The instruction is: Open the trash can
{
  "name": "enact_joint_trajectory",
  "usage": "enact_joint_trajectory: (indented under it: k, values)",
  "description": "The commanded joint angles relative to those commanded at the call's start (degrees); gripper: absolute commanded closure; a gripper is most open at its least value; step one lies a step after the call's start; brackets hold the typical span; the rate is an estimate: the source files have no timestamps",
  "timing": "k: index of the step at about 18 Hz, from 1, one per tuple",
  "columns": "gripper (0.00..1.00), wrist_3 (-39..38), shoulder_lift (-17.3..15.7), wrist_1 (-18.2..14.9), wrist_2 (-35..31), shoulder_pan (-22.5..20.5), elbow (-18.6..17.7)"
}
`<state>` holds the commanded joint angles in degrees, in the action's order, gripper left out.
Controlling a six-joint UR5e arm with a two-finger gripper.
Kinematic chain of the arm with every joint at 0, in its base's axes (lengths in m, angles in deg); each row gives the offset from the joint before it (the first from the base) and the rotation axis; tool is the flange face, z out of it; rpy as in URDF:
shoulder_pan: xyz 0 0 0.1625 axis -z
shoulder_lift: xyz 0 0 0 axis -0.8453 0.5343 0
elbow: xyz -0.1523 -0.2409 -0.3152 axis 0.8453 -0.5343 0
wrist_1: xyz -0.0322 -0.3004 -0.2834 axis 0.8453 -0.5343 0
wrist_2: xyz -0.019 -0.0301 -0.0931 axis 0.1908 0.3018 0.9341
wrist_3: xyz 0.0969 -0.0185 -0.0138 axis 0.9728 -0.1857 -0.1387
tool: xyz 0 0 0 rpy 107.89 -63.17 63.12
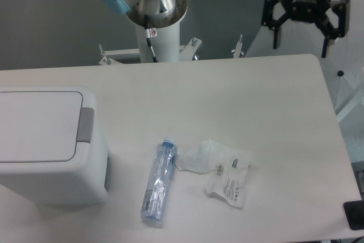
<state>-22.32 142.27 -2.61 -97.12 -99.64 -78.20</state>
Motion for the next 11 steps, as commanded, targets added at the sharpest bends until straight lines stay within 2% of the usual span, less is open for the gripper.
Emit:
enact_joint_trajectory:
  k: [5, 8, 11]
  values:
    - [0.0, -17.48, 1.23, 4.05, -0.09, 5.36, 0.0]
    - [0.0, -27.51, 1.85, 7.83, 0.0, 9.14, -0.53]
    - [0.0, -35.78, 2.55, 9.59, -0.09, 12.92, -0.97]
